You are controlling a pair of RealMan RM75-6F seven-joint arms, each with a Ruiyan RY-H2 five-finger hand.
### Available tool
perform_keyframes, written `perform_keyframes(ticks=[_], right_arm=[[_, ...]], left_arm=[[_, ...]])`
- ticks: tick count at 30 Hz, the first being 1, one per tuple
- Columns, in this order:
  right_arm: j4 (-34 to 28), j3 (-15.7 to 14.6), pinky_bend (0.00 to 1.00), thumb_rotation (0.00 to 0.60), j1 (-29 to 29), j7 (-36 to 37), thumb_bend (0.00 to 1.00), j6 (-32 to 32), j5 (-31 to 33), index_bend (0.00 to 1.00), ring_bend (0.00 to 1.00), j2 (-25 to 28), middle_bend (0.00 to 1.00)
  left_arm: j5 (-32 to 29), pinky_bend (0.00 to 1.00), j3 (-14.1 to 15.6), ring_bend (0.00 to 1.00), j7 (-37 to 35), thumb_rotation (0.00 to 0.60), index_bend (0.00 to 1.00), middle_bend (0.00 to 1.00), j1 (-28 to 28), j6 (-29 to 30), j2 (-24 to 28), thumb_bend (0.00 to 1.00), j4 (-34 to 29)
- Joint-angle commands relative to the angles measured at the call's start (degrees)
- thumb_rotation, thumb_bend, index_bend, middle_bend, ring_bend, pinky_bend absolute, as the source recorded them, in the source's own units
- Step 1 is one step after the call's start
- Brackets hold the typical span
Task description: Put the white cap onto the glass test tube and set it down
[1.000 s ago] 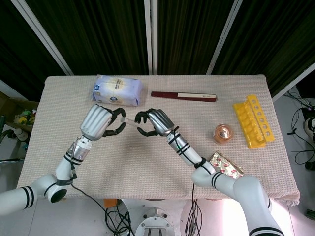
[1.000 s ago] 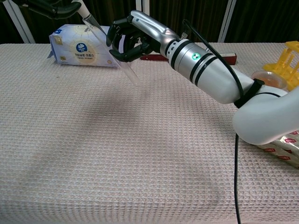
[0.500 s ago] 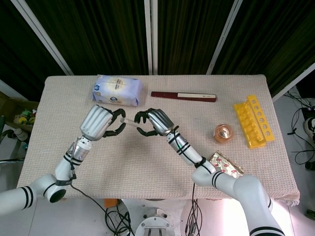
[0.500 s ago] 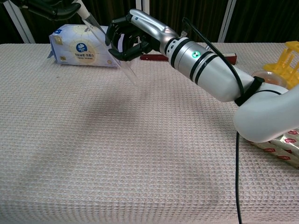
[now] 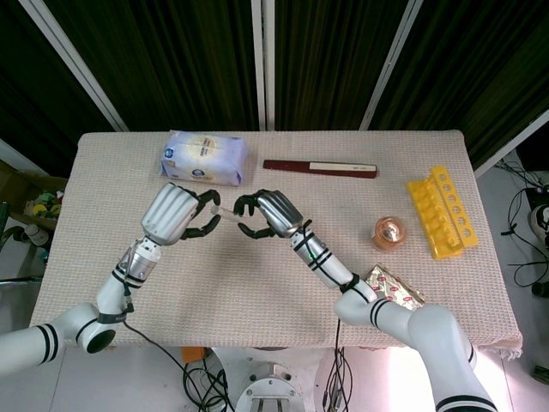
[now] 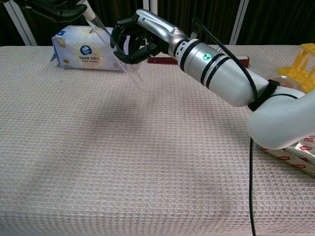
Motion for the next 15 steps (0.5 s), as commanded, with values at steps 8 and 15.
perform_keyframes(ticks=[8, 15], right_arm=[[-0.6, -0.2, 0.45, 0.6, -0.1, 0.7, 0.63, 0.1, -0.3, 0.82, 0.53, 0.5, 0.68], [-0.5, -0.2, 0.44, 0.6, -0.2, 1.2, 0.63, 0.3, -0.3, 0.82, 0.53, 0.6, 0.68]], left_arm=[[-0.7, 1.0, 0.1, 0.88, -1.2, 0.474, 0.63, 0.93, -0.1, -0.2, -0.5, 0.49, 0.1], [-1.2, 1.0, 0.0, 0.88, -2.9, 0.477, 0.63, 0.93, -0.2, -0.5, -1.0, 0.48, 0.4]])
